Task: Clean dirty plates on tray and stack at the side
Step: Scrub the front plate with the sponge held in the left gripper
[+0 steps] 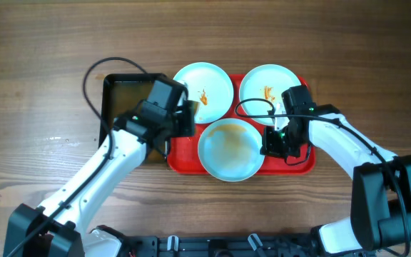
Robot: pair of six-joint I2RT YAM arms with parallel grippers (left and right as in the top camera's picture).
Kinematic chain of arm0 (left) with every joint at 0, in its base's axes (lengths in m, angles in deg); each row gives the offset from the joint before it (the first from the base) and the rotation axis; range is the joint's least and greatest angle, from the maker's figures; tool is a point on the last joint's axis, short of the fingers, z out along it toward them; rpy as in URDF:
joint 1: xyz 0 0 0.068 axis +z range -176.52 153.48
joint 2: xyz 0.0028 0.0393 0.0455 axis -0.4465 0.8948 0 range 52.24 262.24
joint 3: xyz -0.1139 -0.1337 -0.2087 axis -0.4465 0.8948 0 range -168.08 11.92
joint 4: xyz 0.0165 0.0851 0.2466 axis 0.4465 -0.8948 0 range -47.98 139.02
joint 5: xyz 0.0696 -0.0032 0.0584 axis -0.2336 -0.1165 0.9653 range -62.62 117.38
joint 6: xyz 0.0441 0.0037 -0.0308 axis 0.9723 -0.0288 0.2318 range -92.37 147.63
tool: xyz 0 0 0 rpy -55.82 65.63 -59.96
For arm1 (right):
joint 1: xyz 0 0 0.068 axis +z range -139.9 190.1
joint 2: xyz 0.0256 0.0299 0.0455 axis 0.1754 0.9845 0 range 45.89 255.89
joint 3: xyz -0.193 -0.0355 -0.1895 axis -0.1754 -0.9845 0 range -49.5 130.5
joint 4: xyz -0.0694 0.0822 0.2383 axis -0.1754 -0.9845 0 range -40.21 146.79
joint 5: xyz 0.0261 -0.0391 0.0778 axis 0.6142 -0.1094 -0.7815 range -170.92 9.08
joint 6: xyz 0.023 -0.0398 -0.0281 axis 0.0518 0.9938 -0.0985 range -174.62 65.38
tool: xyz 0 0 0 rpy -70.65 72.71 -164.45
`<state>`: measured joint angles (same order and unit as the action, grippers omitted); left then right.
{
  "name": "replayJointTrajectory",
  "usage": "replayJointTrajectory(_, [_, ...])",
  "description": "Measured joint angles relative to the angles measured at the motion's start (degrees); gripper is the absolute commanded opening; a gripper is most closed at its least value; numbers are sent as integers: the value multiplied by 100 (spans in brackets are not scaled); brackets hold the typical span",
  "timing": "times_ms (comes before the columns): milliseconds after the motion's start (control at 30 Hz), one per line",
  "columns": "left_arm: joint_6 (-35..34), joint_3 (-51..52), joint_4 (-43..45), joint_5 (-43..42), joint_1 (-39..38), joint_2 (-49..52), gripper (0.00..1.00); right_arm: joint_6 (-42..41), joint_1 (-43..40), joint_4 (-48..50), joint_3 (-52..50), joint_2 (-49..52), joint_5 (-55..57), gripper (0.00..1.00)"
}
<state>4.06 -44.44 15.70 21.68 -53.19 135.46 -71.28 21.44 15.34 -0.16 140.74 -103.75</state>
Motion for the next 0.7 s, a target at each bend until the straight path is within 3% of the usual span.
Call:
replayJointTrajectory(167, [234, 0, -107, 702, 859, 160, 4, 0, 0, -4, 0, 0, -2, 6])
replayJointTrajectory(333, [575, 0, -125, 667, 1296, 1014, 6, 0, 0, -7, 0, 0, -2, 6])
replayJointTrajectory(400, [763, 0, -186, 535, 1296, 1309, 25, 0, 0, -9, 0, -2, -2, 6])
replayJointTrajectory(467, [933, 0, -256, 494, 1294, 1545, 62, 0, 0, -31, 0, 0, -2, 6])
replayJointTrajectory(500, [979, 0, -254, 474, 1294, 1683, 73, 0, 0, -52, 0, -2, -2, 6])
replayJointTrajectory(567, [1038, -2, -254, 525, 1292, 1784, 78, 0, 0, -68, 0, 0, -2, 6])
replayJointTrajectory(700, [1086, 0, -162, 678, 1325, 1788, 77, 0, 0, -70, 0, 0, -2, 6])
